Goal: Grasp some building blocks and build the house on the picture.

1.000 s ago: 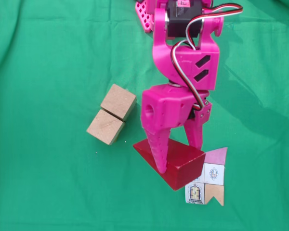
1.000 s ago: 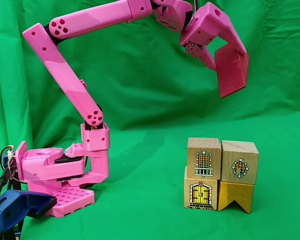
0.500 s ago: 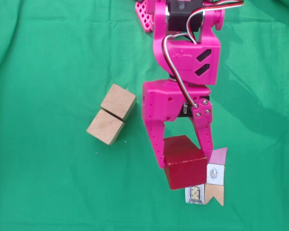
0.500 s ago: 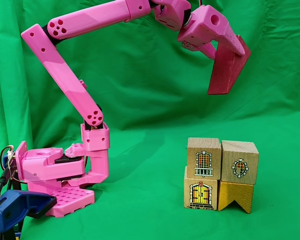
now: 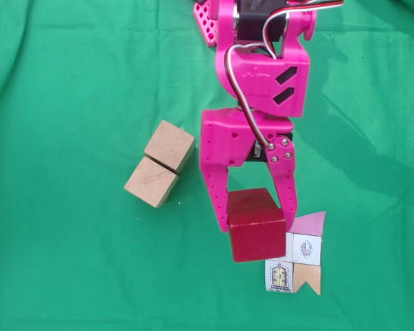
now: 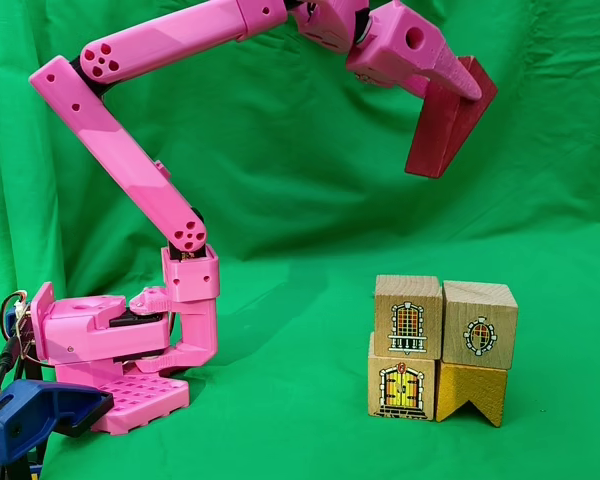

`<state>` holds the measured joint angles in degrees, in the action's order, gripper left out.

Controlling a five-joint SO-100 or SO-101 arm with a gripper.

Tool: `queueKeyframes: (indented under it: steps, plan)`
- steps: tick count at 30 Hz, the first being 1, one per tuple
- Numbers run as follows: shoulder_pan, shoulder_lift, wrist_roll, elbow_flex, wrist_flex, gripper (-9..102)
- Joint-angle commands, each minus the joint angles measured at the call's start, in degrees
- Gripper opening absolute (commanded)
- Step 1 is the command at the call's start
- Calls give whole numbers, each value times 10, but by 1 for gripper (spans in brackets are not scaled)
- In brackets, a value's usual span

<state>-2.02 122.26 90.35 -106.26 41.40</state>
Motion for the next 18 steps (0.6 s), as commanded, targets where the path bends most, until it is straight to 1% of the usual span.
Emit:
queueKeyframes:
  steps: [1, 10, 18]
  plan:
    - [-30, 25, -3, 3, 7, 20]
    - [-127, 36, -2, 14, 112, 20]
    - [-214, 46, -1, 4, 121, 20]
